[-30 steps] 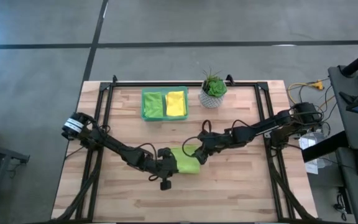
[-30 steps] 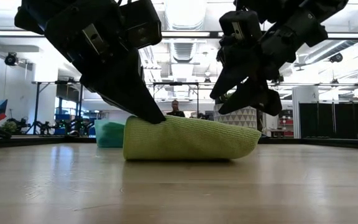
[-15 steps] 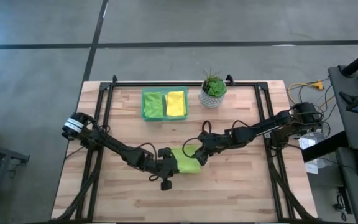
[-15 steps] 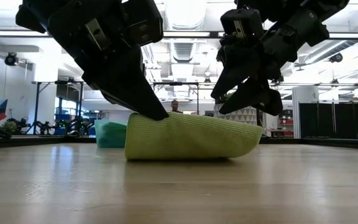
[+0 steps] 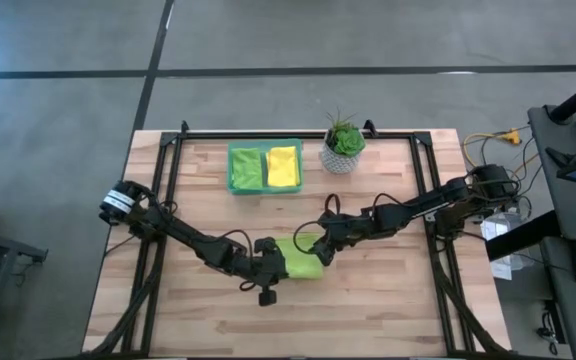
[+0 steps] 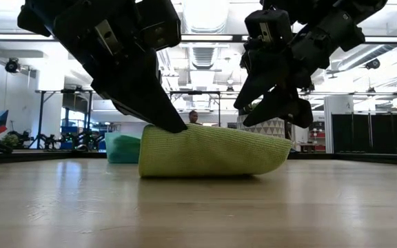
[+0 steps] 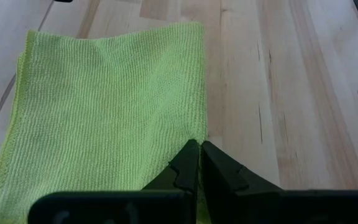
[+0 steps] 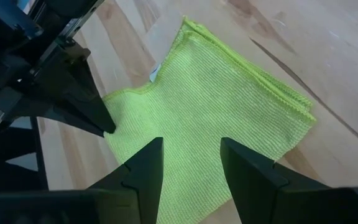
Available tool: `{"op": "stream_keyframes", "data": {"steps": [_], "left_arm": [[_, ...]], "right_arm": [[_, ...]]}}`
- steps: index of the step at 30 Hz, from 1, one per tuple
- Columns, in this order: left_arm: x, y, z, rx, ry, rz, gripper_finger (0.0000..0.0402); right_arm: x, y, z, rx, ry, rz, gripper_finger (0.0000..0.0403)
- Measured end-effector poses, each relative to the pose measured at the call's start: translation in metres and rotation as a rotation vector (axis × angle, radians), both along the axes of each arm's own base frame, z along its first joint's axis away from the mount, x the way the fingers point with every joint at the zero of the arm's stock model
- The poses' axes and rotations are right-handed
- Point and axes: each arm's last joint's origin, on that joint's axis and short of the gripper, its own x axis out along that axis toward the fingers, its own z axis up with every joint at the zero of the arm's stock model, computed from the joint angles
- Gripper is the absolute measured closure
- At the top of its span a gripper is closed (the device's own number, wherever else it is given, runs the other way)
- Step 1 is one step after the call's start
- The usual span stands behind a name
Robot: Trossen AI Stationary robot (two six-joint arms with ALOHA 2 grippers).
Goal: Fold microfiber towels
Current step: Fold the light green microfiber towel
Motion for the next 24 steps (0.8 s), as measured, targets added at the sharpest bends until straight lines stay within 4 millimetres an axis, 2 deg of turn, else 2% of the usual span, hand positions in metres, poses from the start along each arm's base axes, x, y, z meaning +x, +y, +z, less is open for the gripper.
{"op": "stream_keyframes", "data": {"steps": [20,24], "left_arm": [[0.0005,0.0016,-0.0001,0.003,0.002,0.003,0.0402],[0.0014,0.0022,0.0005,-0.001,-0.007,0.005,0.0402]], "right_arm": [[0.0008,0.0001,0.0002,-0.002,-0.009,0.004,0.0248],[0.0046,0.0008,-0.0053,0.015,-0.012,-0.008,0.0248]]}}
